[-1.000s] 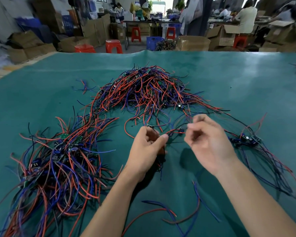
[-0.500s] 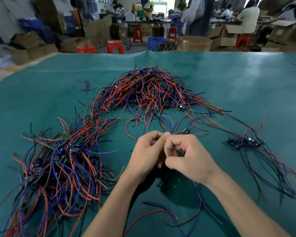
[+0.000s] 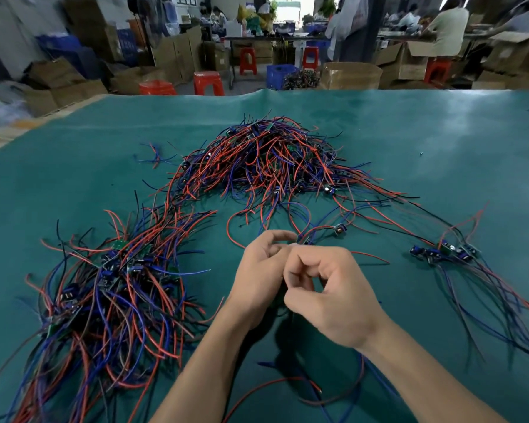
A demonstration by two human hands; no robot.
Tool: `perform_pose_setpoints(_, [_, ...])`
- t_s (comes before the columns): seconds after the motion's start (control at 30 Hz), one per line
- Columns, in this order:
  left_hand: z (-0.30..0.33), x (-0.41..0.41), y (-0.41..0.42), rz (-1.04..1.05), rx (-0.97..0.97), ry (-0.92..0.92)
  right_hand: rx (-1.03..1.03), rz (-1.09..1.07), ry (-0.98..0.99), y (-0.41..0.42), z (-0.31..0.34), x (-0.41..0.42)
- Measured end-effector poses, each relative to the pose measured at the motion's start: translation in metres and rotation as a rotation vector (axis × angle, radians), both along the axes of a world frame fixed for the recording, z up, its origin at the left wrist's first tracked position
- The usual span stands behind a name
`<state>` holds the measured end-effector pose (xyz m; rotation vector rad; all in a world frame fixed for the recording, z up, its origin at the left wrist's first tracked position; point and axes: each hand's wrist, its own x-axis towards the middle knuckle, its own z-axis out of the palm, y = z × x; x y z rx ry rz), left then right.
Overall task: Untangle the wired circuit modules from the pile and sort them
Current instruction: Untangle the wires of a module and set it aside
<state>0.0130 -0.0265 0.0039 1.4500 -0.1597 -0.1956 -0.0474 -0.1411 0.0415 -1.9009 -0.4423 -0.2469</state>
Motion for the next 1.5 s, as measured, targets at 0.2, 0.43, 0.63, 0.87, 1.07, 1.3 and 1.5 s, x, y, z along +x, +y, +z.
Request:
perform_pose_setpoints(0.2, [-0.001, 0.000, -0.001, 0.004, -0.026, -0.044, 0.062, -0.294, 0.056, -0.017, -0.003, 0.014])
perform_pose_setpoints(0.43, [0.001, -0.004, -0.001, -0.067, -0.064, -0.121, 0.021, -0.611, 0.302, -0.035, -0.025, 0.034])
perform_pose_setpoints(0.63, [-0.002, -0.004, -0.005, -0.007, 0.022, -0.107, 0.461, -0.684, 0.180, -0.052, -0.018, 0.040])
perform_pose_setpoints(0.87, [-0.001, -0.001, -0.005, 0.083, 0.103, -0.143, 1.030, -0.610, 0.137, -0.088, 0.011, 0.038])
perform_pose_setpoints(1.07, [-0.002, -0.004, -0.006, -0.009, 0.206, -0.191, 0.924, -0.433, 0.403, -0.068, 0.005, 0.036])
perform_pose_setpoints(1.3, [-0.007, -0.003, -0.004, -0.044, 0.241, -0.201, -0.273, -0.659, 0.251, -0.061, -0.015, 0.034])
perform_pose_setpoints(1.5, [-0.005, -0.003, -0.006, -0.006, 0.188, -0.125, -0.397, -0.525, 0.252, -0.051, -0.017, 0.031])
